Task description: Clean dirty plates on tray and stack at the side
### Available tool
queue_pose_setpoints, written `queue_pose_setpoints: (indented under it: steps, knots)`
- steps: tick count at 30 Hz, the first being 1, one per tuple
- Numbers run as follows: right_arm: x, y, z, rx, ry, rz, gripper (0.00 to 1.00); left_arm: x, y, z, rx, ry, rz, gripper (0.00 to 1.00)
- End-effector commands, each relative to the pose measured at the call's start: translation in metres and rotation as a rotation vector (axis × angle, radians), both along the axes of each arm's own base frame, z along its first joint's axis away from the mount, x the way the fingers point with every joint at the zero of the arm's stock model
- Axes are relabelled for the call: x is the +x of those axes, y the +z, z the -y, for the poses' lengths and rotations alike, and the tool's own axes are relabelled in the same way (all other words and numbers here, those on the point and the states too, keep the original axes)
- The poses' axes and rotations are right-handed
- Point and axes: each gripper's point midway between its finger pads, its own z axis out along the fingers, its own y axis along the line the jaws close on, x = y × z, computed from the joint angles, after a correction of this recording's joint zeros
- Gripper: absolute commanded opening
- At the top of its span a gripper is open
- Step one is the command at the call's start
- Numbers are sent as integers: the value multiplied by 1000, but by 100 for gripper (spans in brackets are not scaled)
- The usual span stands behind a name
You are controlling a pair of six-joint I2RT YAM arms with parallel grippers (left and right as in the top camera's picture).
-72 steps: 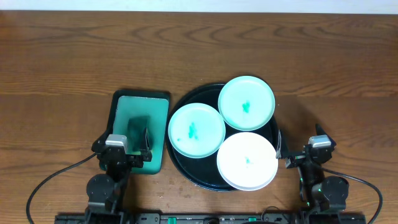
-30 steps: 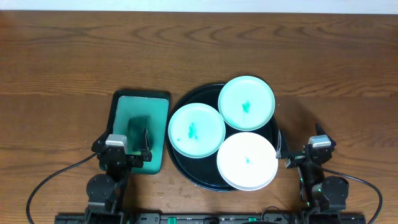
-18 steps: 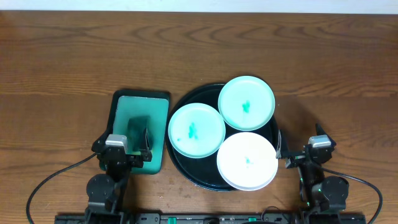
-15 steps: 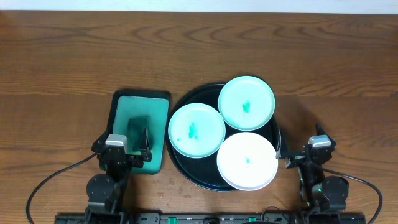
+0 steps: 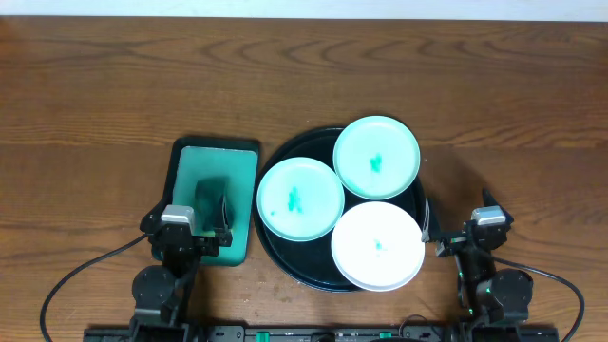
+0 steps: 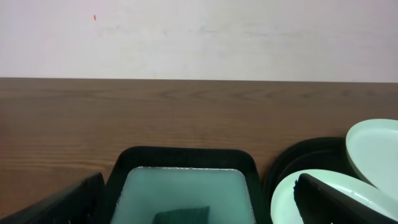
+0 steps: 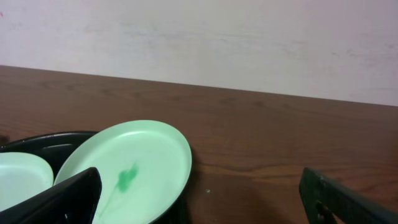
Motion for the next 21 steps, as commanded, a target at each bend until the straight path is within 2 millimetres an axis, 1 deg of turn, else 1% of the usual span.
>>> queue_pose_setpoints:
  steps: [1, 6, 9, 11, 16, 18, 21]
  knots:
    - [0, -1, 2, -9, -8, 0, 99, -1, -15, 3, -49, -14, -53, 97]
    - [0, -2, 2, 95, -16, -20, 99, -1, -20, 6, -94, -26, -84, 97]
    - [1, 0, 2, 112, -17, -32, 99, -2, -26, 11, -96, -50, -130, 97]
    - [1, 4, 2, 112, -17, -46, 99, -1, -25, 14, -97, -64, -159, 97]
    - [5, 21, 2, 110, -22, -138, 99, 8, -11, 16, -92, -65, -238, 97]
    - [11, 31, 2, 109, -25, -185, 99, 16, -3, 17, -90, -64, -275, 97]
    - [25, 48, 2, 133, -35, -279, 99, 32, 10, 24, -93, -90, -352, 97]
